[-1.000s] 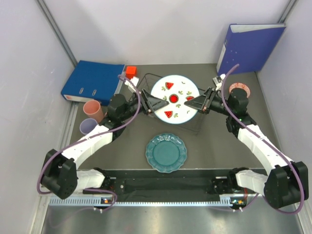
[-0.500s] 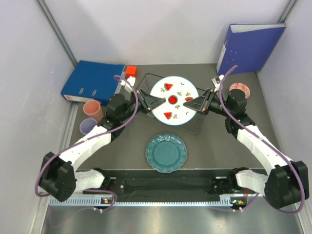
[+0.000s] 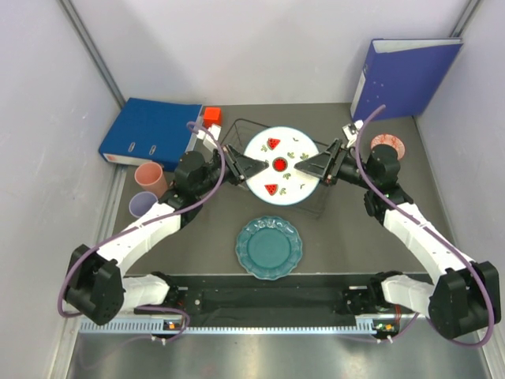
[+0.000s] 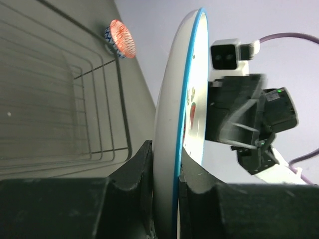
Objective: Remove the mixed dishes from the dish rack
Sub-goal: Place the plate at the center of the board.
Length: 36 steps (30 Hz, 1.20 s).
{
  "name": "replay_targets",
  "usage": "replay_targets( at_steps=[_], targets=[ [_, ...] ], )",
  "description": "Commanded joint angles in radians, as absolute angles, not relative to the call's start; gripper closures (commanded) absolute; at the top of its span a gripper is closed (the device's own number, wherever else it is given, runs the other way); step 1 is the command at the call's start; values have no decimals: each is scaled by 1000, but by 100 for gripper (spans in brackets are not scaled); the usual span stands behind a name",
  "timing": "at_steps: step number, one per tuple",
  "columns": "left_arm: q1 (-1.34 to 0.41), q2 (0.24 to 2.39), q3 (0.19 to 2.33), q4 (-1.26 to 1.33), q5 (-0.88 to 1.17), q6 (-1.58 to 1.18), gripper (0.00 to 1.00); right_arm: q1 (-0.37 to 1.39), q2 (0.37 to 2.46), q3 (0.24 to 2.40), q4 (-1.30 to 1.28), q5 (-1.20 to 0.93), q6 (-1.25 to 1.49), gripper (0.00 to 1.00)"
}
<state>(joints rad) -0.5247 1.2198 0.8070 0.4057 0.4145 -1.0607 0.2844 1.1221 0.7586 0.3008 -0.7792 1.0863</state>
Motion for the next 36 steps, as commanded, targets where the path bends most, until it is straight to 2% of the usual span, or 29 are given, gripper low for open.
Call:
replay_targets(
  at_steps=[1,3,7,9,14,18,22,30,36],
  targets=[
    [-526,1210,861,492,431,-1061,100,301,1088,793,350,-775,1066,29],
    [-526,1204,862,489,422,-1071,100,301,1083,810,286,-764,1025,20],
    [-523,1187,871,479,426,-1092,100,292,1071,889,128,-695,928,12],
    [-523,1177,890,448,433,-1095,100,265,1052,923,33,-654,861,0],
    [-525,1151,925,370,446,-1080,100,232,1049,1069,-242,-372,666,0],
    [-525,1112,923,281,482,-1056,100,227,1034,1071,-281,-217,615,0],
    [-528,1062,894,175,503,-1016,100,213,985,984,-242,-115,624,0],
    [-587,967,787,-76,552,-924,100,202,965,963,-227,-106,637,0],
    [-598,934,664,-159,607,-910,100,203,976,930,-186,-135,663,0]
  ],
)
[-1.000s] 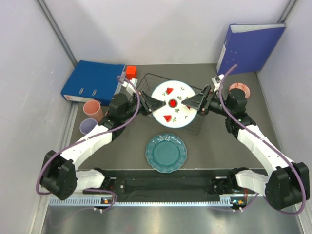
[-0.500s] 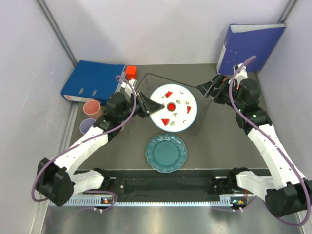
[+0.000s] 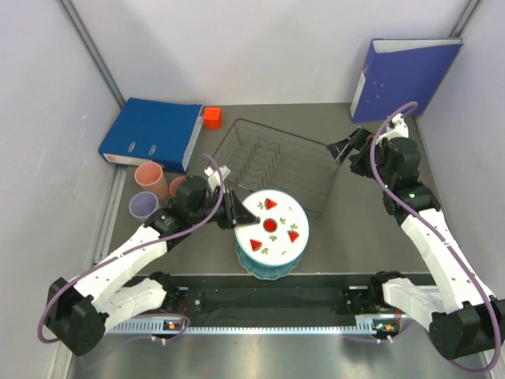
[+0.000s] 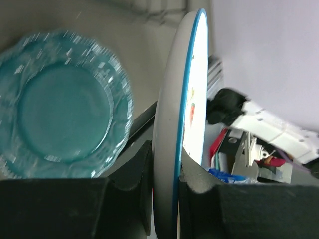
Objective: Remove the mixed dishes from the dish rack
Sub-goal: Place the plate at the center of the board.
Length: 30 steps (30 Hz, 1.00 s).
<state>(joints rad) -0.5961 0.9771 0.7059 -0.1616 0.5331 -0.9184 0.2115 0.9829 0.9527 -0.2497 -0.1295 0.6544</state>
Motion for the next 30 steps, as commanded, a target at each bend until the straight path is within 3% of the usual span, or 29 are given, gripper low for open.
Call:
replay_targets(
  at_steps=[1,16,30],
  targets=[
    [-598,931,638,-161,614,-910,100,202,977,930,-183,-140,661,0],
    [-604,969,358,222,672,-989,100,204,956,867,-141,-170,684,0],
    [-606,1157,327,466,675,-994,100,206,942,841,-126,-184,695,0]
  ],
)
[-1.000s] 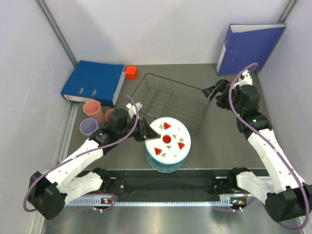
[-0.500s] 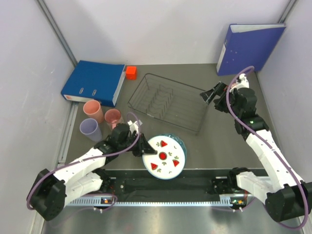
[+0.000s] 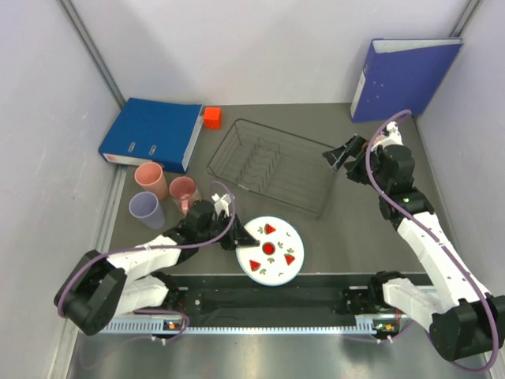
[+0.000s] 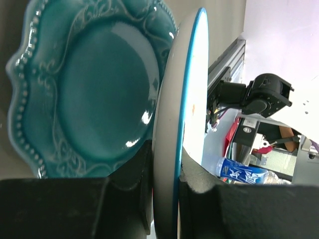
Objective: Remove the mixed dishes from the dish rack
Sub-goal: Place the plate at the center of the board.
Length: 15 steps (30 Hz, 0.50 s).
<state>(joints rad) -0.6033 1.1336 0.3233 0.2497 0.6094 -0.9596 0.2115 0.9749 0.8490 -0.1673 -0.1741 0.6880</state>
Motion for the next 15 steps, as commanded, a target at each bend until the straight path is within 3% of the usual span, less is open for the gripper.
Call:
replay_targets(
  at_steps=[1,15],
  targets=[
    [-606,1175,325,480,675,-996,100,207,940,839,-126,-184,695,0],
    [-606,1295,344,459,655,-963,100,207,933,831,-120,-186,695,0]
  ],
)
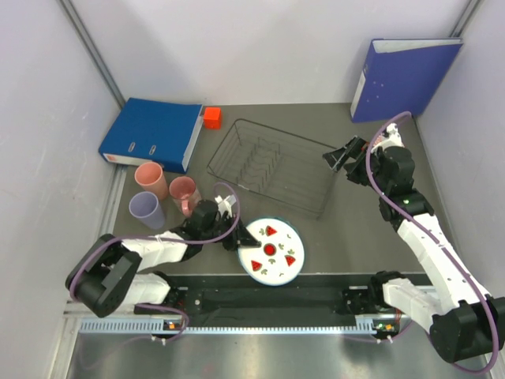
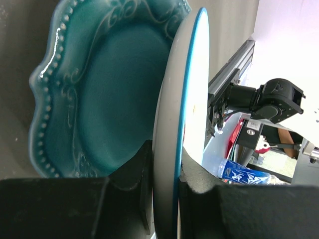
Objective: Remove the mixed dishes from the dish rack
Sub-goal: Place the plate at the center of the board.
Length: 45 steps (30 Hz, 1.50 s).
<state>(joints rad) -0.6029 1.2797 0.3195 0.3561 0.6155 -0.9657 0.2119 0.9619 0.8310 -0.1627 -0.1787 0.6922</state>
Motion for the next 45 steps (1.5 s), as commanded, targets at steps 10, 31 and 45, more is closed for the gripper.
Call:
replay_targets(
  at_steps=[10,31,45],
  targets=[
    [-606,1281,478,100,585,-835,51,207,931,827,-115,-187,698,0],
    [-629,1316,753,-503,305,-578,41,209,951,796,-66,-215,719,0],
    [-675,1342,683,-376,364,-618,79,207,956,782,-57,-219,716,0]
  ],
)
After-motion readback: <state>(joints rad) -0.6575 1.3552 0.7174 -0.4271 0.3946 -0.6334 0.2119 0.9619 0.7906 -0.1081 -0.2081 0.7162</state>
